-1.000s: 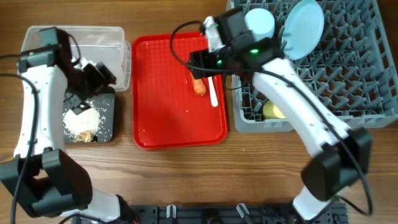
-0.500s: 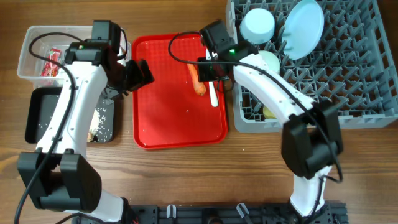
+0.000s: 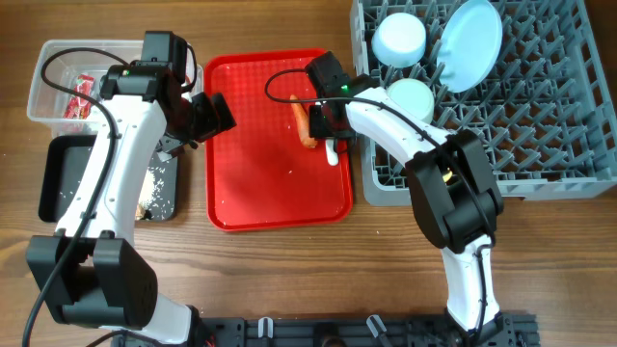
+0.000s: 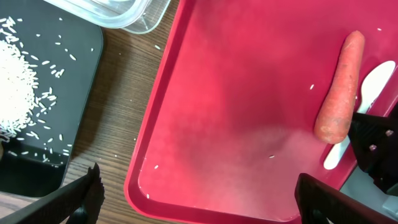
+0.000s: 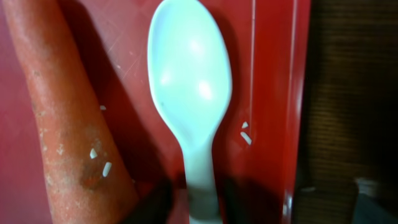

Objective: Sort waste into correct bins and load items into the dishwasher rack
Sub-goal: 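Grasp the white spoon on the red tray with the right gripper, then lay the white spoon in the dish rack with the right gripper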

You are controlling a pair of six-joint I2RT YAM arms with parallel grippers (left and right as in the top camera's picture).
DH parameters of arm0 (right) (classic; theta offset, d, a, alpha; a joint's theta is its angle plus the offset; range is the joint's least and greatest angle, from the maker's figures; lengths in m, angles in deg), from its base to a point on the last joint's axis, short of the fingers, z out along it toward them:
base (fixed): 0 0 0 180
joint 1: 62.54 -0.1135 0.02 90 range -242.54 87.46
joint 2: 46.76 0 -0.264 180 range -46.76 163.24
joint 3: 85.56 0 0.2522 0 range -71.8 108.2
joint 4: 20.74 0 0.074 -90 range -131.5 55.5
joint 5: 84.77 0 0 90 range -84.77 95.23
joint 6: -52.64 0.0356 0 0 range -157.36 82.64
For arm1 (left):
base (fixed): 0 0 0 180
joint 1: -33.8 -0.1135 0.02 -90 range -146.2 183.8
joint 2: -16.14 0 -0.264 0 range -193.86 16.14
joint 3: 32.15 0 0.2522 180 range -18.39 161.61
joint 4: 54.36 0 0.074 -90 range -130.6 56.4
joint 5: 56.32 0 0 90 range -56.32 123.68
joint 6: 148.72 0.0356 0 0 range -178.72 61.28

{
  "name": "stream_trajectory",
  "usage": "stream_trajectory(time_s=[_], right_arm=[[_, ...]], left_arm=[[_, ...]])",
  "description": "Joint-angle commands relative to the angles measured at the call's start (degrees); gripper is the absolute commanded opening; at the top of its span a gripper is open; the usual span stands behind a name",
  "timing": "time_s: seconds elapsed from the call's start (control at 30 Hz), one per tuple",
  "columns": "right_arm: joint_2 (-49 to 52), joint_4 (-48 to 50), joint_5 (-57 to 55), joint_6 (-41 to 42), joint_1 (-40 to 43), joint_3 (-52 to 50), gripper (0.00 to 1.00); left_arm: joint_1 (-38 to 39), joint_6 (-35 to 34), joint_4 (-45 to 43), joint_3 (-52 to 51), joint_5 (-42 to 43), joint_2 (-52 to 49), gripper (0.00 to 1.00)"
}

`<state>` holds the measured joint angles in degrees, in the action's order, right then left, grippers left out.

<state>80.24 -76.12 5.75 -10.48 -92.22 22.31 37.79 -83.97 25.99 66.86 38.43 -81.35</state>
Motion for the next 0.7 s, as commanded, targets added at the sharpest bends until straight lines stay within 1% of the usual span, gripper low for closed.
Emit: stream_trajectory(time_s=[0.0,0.17,0.27,0.33,0.4,0.5,0.57,0.67], right_arm=[[2.19,-0.59,0.02,0.17,0.28,-0.39,0.05],[1.51,-2.1,4.02,0.02,0.5,0.2,0.04],[-2.19,-4.39,5.31,-2.89,0.52,2.01,0.04],[-6.32,-5.16,5.4,-3.17,0.81,2.38,0.04],[-12.41,-6.43,5.97,-4.63,1.62,2.38,0.04],[-22.16,-8.66,5.95,-4.7,3.58,2.38,0.04],[-28.44,-10.19,5.25,-4.39,6.4,2.38,0.04],[-34.27,-13.29,0.96,-2.64,13.31,2.38,0.04]], left_arm=[[-0.13,-0.5,0.09,0.13,-0.81,0.2,1.0],[-0.13,-0.5,0.09,0.13,-0.76,0.2,1.0],[-0.13,-0.5,0.07,0.13,-0.76,0.2,1.0],[-0.13,-0.52,0.07,0.13,-0.76,0.2,1.0],[-0.13,-0.5,0.04,0.13,-0.76,0.2,1.0],[-0.13,-0.5,0.0,0.13,-0.79,0.2,1.0],[-0.13,-0.5,-0.15,0.13,-0.79,0.2,1.0],[-0.13,-0.52,-0.17,0.13,-0.76,0.2,1.0]])
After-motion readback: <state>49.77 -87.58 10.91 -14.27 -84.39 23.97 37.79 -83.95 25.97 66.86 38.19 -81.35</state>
